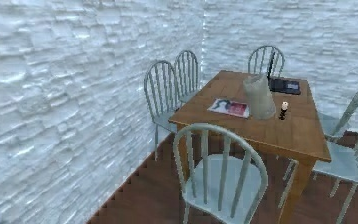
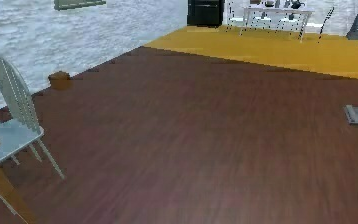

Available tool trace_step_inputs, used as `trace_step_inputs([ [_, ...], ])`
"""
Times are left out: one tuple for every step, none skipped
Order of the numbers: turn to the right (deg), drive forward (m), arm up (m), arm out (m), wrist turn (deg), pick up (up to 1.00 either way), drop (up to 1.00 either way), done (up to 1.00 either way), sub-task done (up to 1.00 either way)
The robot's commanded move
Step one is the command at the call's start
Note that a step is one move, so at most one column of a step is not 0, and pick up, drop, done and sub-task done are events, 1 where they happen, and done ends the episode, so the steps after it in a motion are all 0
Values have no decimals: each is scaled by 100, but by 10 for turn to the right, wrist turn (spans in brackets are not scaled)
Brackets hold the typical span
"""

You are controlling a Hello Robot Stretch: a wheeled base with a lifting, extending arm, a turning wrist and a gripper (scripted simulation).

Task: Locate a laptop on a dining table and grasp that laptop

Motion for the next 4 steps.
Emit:
trace_step_inputs([
  [0,5,0,0,0,0,0,0,0],
  [450,0,0,0,0,0,0,0,0],
  [450,0,0,0,0,0,0,0,0],
  [180,0,0,0,0,0,0,0,0],
])
